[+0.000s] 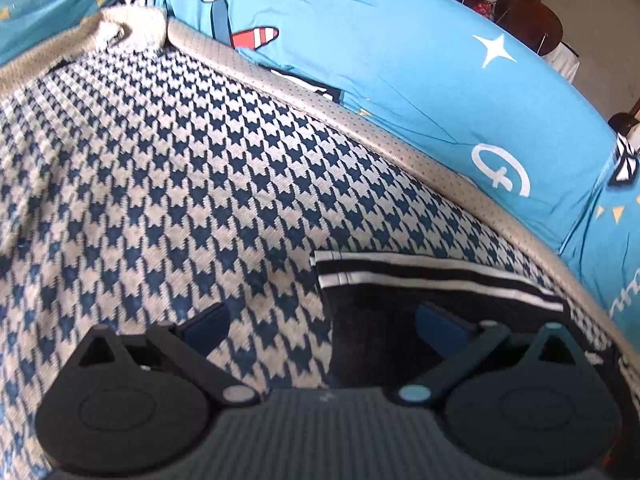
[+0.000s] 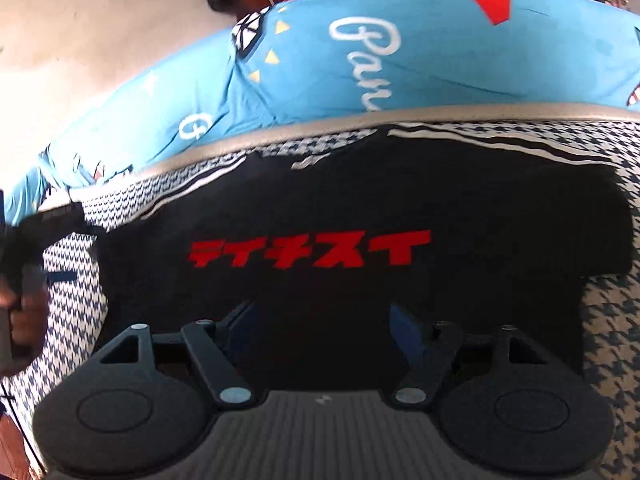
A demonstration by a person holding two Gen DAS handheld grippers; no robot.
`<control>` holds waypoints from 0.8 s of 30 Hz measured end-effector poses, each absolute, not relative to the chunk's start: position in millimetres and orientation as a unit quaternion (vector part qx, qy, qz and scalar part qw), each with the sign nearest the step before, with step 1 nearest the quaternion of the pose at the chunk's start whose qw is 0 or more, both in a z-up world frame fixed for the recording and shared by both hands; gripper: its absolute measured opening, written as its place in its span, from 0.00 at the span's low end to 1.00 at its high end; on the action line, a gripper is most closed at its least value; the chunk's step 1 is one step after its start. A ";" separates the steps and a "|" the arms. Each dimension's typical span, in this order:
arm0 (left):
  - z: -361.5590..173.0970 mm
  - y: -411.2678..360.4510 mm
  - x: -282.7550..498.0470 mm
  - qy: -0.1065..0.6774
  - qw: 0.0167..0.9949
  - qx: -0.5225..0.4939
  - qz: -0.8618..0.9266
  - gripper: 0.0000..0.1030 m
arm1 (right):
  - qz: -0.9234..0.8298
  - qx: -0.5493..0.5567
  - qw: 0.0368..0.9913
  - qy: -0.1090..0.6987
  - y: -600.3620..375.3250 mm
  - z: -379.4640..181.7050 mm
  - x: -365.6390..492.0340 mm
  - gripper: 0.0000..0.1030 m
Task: Fold clothes
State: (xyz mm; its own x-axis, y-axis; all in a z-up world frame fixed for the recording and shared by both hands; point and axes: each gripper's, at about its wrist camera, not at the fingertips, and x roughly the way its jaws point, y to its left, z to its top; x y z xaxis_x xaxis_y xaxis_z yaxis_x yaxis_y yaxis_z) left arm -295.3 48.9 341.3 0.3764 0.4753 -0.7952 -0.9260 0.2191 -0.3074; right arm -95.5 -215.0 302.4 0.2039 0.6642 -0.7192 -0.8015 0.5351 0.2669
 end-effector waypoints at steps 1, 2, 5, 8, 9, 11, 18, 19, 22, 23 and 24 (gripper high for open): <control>339.7 52.4 -295.3 0.281 0.727 -0.404 0.478 1.00 | 0.477 -0.084 0.769 0.418 -213.0 300.6 -96.7 0.72; 338.4 55.1 -294.7 0.281 0.728 -0.407 0.474 1.00 | 0.477 -0.086 0.767 0.420 -211.3 299.2 -97.1 0.72; 336.0 60.9 -291.6 0.282 0.731 -0.409 0.469 1.00 | 0.476 -0.092 0.762 0.429 -208.9 294.0 -97.0 0.72; 335.2 65.2 -290.0 0.277 0.736 -0.416 0.457 1.00 | 0.475 -0.095 0.756 0.440 -207.4 289.2 -97.7 0.72; 334.8 66.6 -289.4 0.275 0.738 -0.420 0.452 1.00 | 0.475 -0.096 0.753 0.445 -207.0 287.9 -97.9 0.72; 334.0 67.1 -287.3 0.276 0.737 -0.420 0.452 1.00 | 0.478 -0.097 0.750 0.447 -205.7 286.6 -99.0 0.72; 332.2 68.6 -277.7 0.276 0.756 -0.411 0.428 0.75 | 0.484 -0.103 0.745 0.448 -203.2 283.9 -101.4 0.74; 332.0 68.9 -276.2 0.279 0.757 -0.408 0.427 0.67 | 0.485 -0.104 0.744 0.448 -203.0 283.6 -101.5 0.74; 331.7 68.6 -273.5 0.283 0.759 -0.397 0.432 0.56 | 0.488 -0.106 0.742 0.448 -202.3 283.2 -102.1 0.77; 331.6 68.6 -273.1 0.282 0.760 -0.395 0.432 0.54 | 0.488 -0.106 0.741 0.448 -202.0 283.2 -102.3 0.77; 331.4 68.6 -272.4 0.282 0.761 -0.393 0.432 0.51 | 0.489 -0.107 0.741 0.448 -201.8 283.1 -102.5 0.77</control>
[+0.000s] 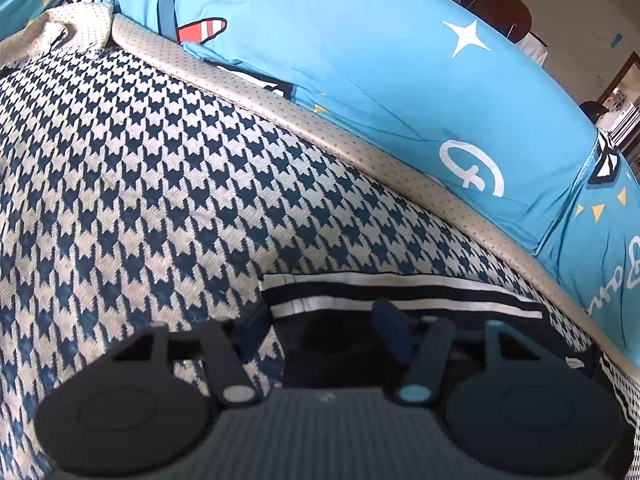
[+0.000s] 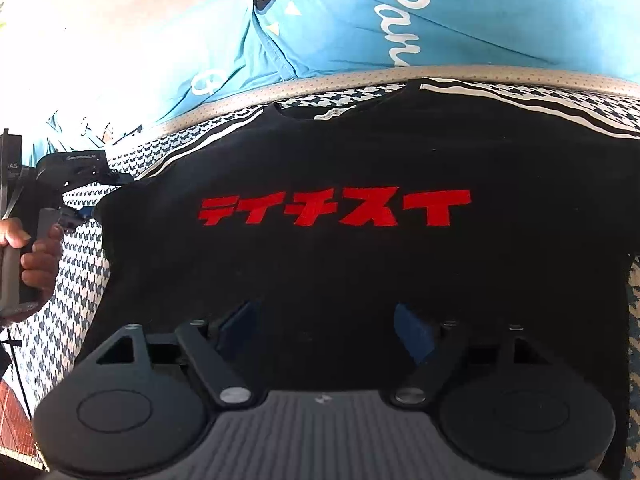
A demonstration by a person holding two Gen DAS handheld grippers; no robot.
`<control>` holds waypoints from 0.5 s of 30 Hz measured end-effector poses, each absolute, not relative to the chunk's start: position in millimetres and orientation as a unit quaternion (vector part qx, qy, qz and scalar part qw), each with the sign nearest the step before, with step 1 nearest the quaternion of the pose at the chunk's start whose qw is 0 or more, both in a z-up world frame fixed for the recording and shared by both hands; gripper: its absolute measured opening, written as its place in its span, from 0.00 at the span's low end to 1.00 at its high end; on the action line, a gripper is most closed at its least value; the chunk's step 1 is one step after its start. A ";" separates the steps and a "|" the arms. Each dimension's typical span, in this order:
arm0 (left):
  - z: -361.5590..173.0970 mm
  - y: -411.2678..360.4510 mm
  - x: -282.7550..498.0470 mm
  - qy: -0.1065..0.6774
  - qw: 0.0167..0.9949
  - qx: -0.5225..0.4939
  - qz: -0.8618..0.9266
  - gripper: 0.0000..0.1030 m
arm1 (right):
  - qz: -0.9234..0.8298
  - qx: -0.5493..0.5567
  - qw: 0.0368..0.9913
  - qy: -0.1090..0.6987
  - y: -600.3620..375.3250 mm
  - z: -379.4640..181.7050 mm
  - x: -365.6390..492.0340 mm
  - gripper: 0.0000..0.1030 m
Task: Fold clothes
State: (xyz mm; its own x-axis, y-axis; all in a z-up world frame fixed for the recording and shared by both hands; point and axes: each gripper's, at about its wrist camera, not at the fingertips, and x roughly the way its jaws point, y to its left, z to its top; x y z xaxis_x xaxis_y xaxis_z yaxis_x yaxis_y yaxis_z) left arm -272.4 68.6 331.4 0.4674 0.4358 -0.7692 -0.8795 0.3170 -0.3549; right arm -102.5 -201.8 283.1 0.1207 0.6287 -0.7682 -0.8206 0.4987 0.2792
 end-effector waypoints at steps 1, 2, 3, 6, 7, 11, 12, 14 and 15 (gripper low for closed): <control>331.2 68.5 -271.8 0.282 0.762 -0.392 0.432 0.46 | 0.490 -0.108 0.740 0.448 -201.5 283.1 -102.7 0.78; 331.0 68.3 -271.6 0.283 0.761 -0.388 0.436 0.41 | 0.490 -0.108 0.740 0.447 -201.5 282.9 -102.8 0.78; 330.6 67.7 -271.6 0.283 0.762 -0.383 0.439 0.38 | 0.490 -0.109 0.740 0.447 -201.6 282.7 -102.9 0.78; 329.5 66.4 -270.8 0.283 0.761 -0.368 0.454 0.22 | 0.490 -0.111 0.741 0.446 -201.3 282.3 -104.0 0.78; 329.4 65.5 -269.8 0.282 0.761 -0.363 0.458 0.20 | 0.491 -0.112 0.741 0.445 -201.2 282.2 -104.4 0.78; 335.3 53.1 -251.6 0.293 0.767 -0.278 0.498 0.19 | 0.491 -0.112 0.741 0.444 -200.3 281.4 -104.8 0.80; 337.8 48.1 -245.3 0.298 0.769 -0.245 0.510 0.19 | 0.492 -0.111 0.740 0.445 -200.2 281.3 -104.7 0.82; 343.3 40.0 -234.8 0.302 0.771 -0.193 0.526 0.19 | 0.493 -0.111 0.740 0.444 -200.1 281.0 -104.7 0.82; 345.9 38.5 -232.5 0.299 0.772 -0.186 0.529 0.19 | 0.493 -0.112 0.740 0.444 -200.0 280.8 -104.8 0.82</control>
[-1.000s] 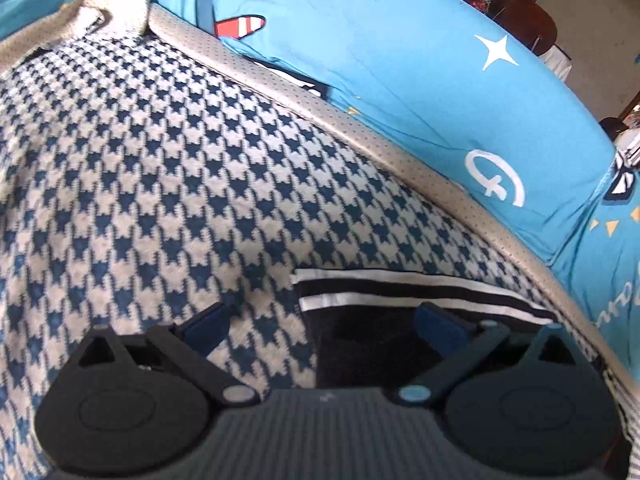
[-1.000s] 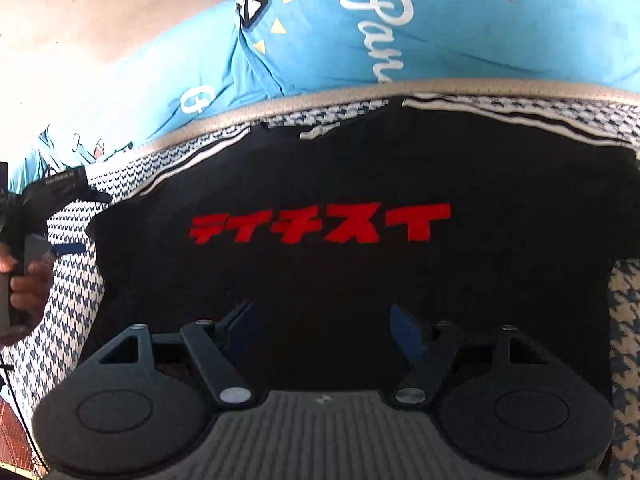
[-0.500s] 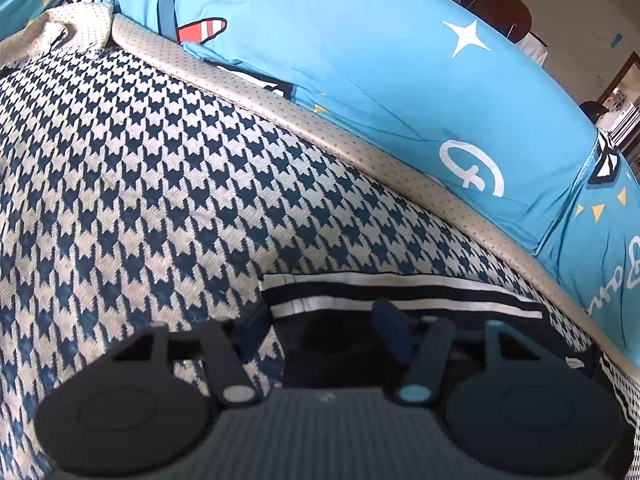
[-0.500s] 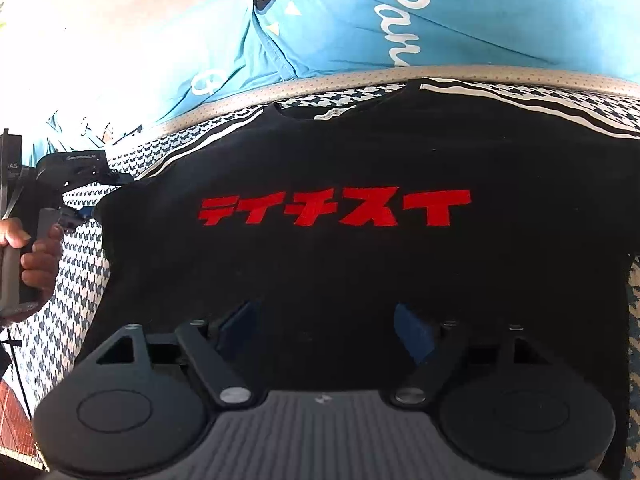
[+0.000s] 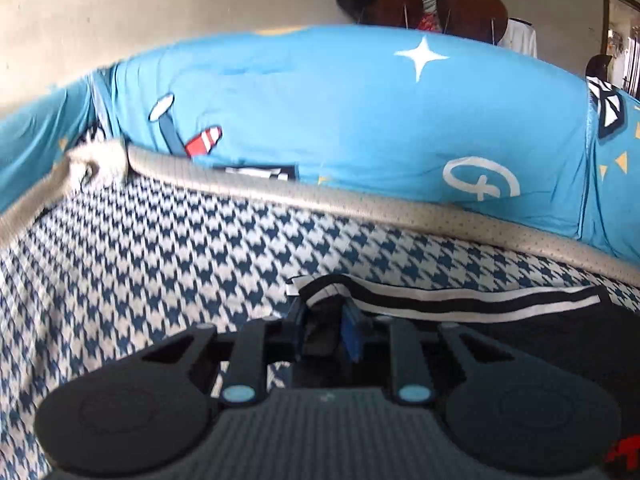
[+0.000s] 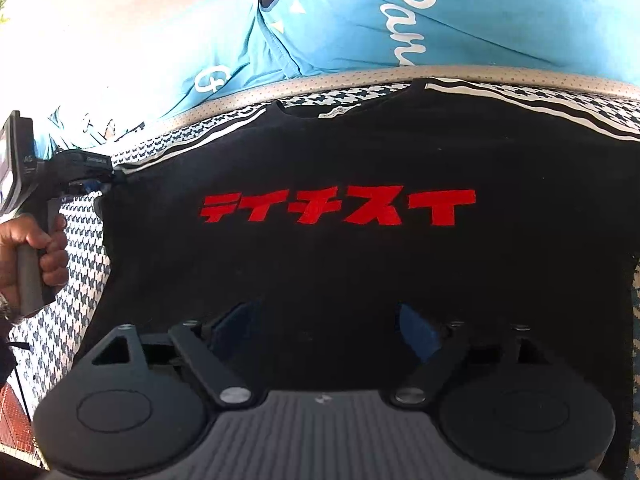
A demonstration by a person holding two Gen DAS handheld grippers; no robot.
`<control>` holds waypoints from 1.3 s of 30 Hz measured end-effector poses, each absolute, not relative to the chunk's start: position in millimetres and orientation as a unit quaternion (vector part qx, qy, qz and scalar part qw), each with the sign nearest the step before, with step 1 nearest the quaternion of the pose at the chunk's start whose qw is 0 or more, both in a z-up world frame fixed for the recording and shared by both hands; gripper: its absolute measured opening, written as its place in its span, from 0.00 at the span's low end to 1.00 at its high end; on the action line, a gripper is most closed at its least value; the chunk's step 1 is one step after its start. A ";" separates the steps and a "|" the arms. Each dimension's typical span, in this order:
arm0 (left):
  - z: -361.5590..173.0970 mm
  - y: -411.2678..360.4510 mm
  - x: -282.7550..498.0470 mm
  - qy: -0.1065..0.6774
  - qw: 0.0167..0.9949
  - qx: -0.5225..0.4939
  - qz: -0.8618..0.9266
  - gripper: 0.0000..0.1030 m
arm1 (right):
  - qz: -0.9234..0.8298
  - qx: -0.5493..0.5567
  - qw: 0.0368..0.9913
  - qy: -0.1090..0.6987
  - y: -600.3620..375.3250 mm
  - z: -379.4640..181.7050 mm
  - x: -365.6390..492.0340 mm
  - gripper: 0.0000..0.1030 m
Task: Fold clothes
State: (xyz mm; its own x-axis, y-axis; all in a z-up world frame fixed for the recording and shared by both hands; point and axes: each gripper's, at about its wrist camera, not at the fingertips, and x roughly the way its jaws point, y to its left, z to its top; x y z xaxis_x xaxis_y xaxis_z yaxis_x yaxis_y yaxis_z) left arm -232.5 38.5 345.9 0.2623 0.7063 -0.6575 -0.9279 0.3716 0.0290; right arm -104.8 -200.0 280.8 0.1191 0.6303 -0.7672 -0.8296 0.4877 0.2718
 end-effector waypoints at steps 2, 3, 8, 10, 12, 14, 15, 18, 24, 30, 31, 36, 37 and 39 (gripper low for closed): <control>347.6 39.4 -230.6 0.294 0.774 -0.186 0.529 0.19 | 0.495 -0.114 0.739 0.443 -199.8 280.5 -105.0 0.83; 347.6 40.7 -229.7 0.293 0.775 -0.188 0.527 0.19 | 0.495 -0.115 0.739 0.443 -199.7 280.4 -105.1 0.83; 341.4 49.6 -236.4 0.297 0.765 -0.235 0.520 0.30 | 0.497 -0.118 0.738 0.441 -199.8 280.2 -106.6 0.83; 344.1 50.3 -244.1 0.286 0.766 -0.254 0.516 0.44 | 0.497 -0.118 0.737 0.442 -199.7 280.3 -106.4 0.83; 351.3 46.5 -251.7 0.277 0.766 -0.253 0.523 0.54 | 0.496 -0.117 0.737 0.443 -199.5 280.5 -105.5 0.83; 357.7 41.4 -258.2 0.274 0.767 -0.252 0.523 0.63 | 0.496 -0.118 0.737 0.444 -198.6 280.6 -106.3 0.83; 360.0 38.5 -261.7 0.274 0.767 -0.256 0.520 0.64 | 0.498 -0.120 0.736 0.444 -198.0 280.8 -107.2 0.83; 359.9 28.1 -269.8 0.286 0.766 -0.268 0.508 0.65 | 0.502 -0.127 0.733 0.441 -196.1 280.1 -110.4 0.83; 353.7 6.2 -287.1 0.298 0.763 -0.309 0.482 0.65 | 0.506 -0.145 0.732 0.434 -193.9 279.5 -115.5 0.84; 349.6 -5.5 -305.3 0.277 0.750 -0.392 0.454 0.65 | 0.509 -0.166 0.732 0.422 -190.0 277.3 -122.1 0.90; 349.2 -6.6 -305.6 0.274 0.751 -0.401 0.447 0.65 | 0.509 -0.171 0.732 0.419 -189.0 276.8 -123.7 0.90; 341.1 -7.2 -299.0 0.273 0.747 -0.434 0.423 0.65 | 0.508 -0.186 0.734 0.409 -187.2 275.6 -127.6 0.91; 338.1 -6.6 -297.3 0.273 0.744 -0.444 0.418 0.65 | 0.508 -0.188 0.735 0.408 -187.1 275.4 -128.0 0.91; 331.5 -6.1 -293.8 0.269 0.739 -0.467 0.405 0.65 | 0.508 -0.187 0.735 0.408 -186.7 275.1 -127.3 0.91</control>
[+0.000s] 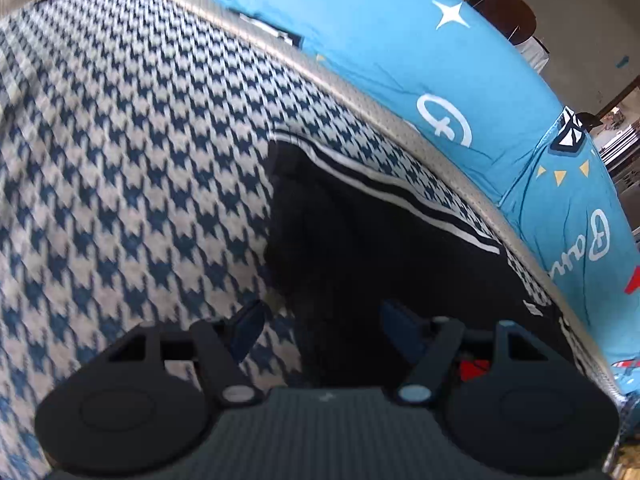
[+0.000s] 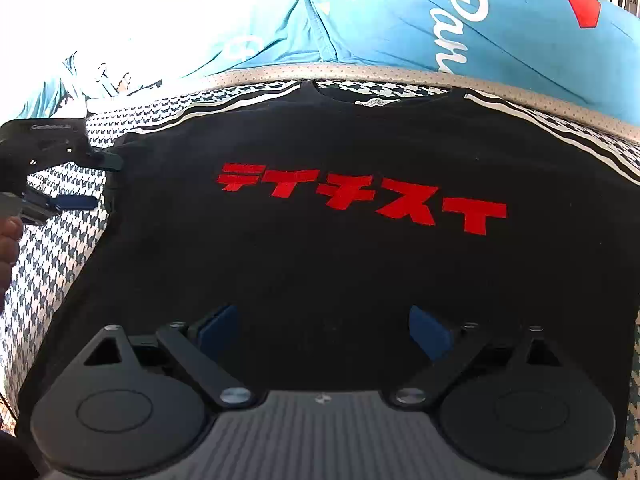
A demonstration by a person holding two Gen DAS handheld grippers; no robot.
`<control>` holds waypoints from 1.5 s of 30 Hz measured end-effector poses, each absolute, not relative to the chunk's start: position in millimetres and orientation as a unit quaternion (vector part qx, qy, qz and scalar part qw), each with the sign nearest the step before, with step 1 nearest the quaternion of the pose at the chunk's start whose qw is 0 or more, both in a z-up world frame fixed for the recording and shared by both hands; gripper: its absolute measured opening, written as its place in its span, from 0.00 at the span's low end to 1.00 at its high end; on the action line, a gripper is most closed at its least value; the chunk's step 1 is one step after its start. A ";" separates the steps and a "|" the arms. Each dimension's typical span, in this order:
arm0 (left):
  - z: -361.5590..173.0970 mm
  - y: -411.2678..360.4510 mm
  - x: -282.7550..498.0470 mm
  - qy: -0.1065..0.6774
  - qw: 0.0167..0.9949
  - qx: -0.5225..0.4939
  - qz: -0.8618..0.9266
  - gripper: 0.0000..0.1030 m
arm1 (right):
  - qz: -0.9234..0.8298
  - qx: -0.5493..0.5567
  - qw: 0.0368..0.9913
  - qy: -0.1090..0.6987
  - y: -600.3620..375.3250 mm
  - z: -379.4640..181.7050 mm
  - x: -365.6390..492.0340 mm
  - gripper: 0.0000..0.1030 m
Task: Fold clothes
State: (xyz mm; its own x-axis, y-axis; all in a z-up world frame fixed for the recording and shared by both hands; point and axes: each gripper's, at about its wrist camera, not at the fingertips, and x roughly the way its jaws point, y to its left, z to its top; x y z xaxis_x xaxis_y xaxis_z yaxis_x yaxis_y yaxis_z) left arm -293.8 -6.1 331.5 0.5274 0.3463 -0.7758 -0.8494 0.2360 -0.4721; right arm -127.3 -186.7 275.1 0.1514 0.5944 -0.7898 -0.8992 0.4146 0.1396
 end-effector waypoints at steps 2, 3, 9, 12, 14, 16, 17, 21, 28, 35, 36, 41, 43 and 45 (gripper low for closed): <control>330.7 -8.1 -290.3 0.266 0.741 -0.465 0.406 0.65 | 0.507 -0.186 0.736 0.408 -186.3 274.5 -126.7 0.91; 330.4 -7.8 -290.1 0.259 0.741 -0.468 0.406 0.65 | 0.507 -0.187 0.736 0.408 -185.9 274.4 -127.0 0.91; 327.9 -3.4 -294.4 0.219 0.737 -0.491 0.410 0.45 | 0.507 -0.188 0.737 0.406 -185.1 273.9 -129.0 0.91; 330.8 -4.3 -301.3 0.203 0.729 -0.502 0.419 0.27 | 0.506 -0.188 0.737 0.406 -184.4 273.5 -129.2 0.91; 344.2 -11.7 -296.4 0.221 0.739 -0.440 0.461 0.23 | 0.505 -0.190 0.738 0.405 -183.6 273.2 -130.3 0.91; 358.0 -19.7 -288.2 0.244 0.744 -0.362 0.505 0.23 | 0.505 -0.192 0.738 0.404 -183.0 272.7 -130.9 0.91; 362.6 -23.5 -283.4 0.257 0.743 -0.325 0.526 0.23 | 0.505 -0.192 0.738 0.404 -183.0 272.7 -131.2 0.91; 372.6 -31.9 -271.5 0.291 0.732 -0.245 0.566 0.23 | 0.505 -0.191 0.739 0.404 -183.1 272.6 -131.0 0.91; 375.1 -40.5 -252.4 0.305 0.760 -0.243 0.520 0.26 | 0.505 -0.196 0.739 0.400 -182.9 271.5 -133.3 0.92; 355.2 -53.0 -227.6 0.332 0.772 -0.249 0.481 0.36 | 0.508 -0.176 0.739 0.406 -186.0 273.4 -129.0 0.93; 353.0 -55.3 -225.0 0.337 0.774 -0.248 0.475 0.38 | 0.506 -0.171 0.741 0.406 -186.7 274.4 -126.9 0.93; 342.6 -64.0 -213.7 0.359 0.776 -0.238 0.460 0.45 | 0.486 -0.151 0.759 0.407 -191.0 278.7 -112.3 0.93; 337.6 -66.3 -211.3 0.367 0.774 -0.236 0.458 0.47 | 0.475 -0.145 0.761 0.418 -192.8 277.2 -105.8 0.93; 331.8 -66.9 -210.8 0.374 0.769 -0.235 0.463 0.48 | 0.466 -0.141 0.761 0.429 -195.1 275.1 -100.6 0.93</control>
State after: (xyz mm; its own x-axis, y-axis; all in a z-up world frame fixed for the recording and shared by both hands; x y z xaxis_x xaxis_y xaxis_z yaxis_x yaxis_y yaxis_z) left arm -210.8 -66.9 331.8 0.2925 0.5350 -0.7926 -0.8872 0.4611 -0.0162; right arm -100.6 -195.1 275.1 0.1973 0.5883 -0.7842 -0.8296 0.5263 0.1862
